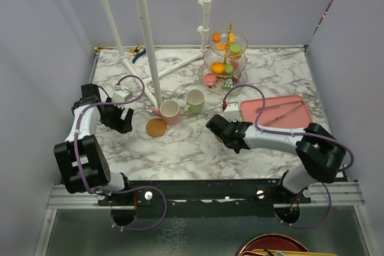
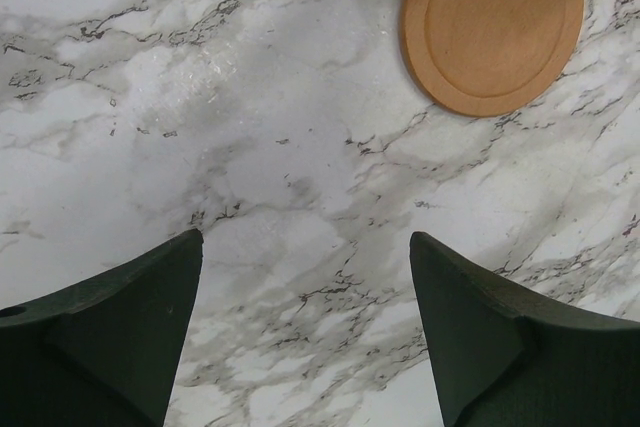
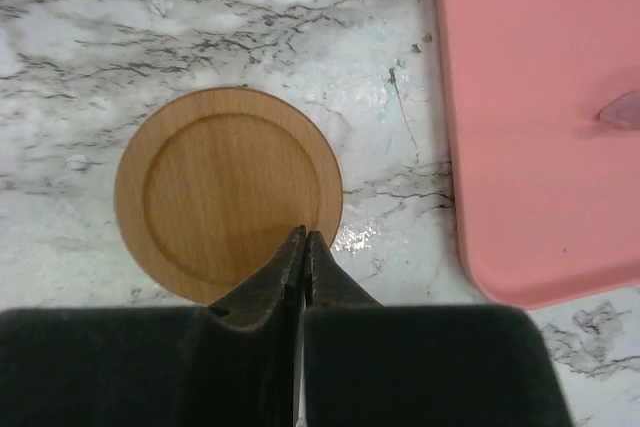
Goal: Serve the afternoon tea
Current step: Move the coaster to the center of the board.
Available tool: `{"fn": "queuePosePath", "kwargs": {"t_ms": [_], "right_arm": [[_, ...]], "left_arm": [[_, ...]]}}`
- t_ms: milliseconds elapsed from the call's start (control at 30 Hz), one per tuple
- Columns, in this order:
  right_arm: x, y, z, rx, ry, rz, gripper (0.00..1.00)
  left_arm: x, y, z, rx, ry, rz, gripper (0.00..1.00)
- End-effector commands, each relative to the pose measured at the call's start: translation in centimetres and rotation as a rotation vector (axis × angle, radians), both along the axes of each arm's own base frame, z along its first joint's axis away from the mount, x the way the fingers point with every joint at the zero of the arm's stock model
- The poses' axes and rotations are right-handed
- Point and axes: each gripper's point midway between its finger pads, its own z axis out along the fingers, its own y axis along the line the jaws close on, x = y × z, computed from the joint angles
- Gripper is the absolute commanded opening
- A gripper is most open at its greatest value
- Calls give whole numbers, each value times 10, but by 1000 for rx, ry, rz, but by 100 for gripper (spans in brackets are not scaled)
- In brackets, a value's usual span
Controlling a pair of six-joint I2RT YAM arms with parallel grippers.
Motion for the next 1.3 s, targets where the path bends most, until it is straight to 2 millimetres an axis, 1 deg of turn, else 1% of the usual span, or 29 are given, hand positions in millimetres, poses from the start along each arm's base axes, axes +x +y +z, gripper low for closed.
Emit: {"fn": "queuePosePath", "kwargs": {"t_ms": [0,67,100,167,200,300,367,467,533,667,700,800,867,933,1067,1167,1267], "right_arm": [[10,29,54,115,-179,126,5],[10,67,80,185,-274,275,6],[9,85,90,216,-307,336,6],[6,126,106,276,-370,459,6],[2,145,110,288,-385,519,6],[-9,194,102,302,-367,674,6],[-13,222,94,304,-352,747,6],[-12,256,86,302,-360,820,5],[-7,274,83,303,-369,843,3],[3,303,72,285,-375,873,1],[5,311,73,288,-380,878,1],[8,328,58,273,-365,907,1],[10,335,47,260,-349,918,1],[10,340,30,244,-323,929,1],[12,347,9,221,-297,941,1],[14,344,-6,202,-271,928,1],[16,339,-15,200,-254,916,1]], "left_arm": [[12,-9,15,-78,-28,25,85],[17,-8,17,-97,-18,54,86],[19,-6,18,-105,-14,67,85],[22,-2,18,-112,-3,94,86],[24,1,18,-113,1,109,86],[26,12,17,-102,14,157,87],[27,19,15,-93,25,186,88],[28,24,15,-92,29,224,95],[28,24,16,-98,30,234,97],[31,26,20,-97,10,260,98],[32,28,20,-92,6,275,99],[32,30,22,-77,-17,297,99],[32,32,24,-64,-35,311,99],[31,35,27,-47,-46,322,99],[28,41,27,-11,-51,340,99],[24,39,25,-15,-42,345,99],[22,36,25,-25,-44,344,99]]}}
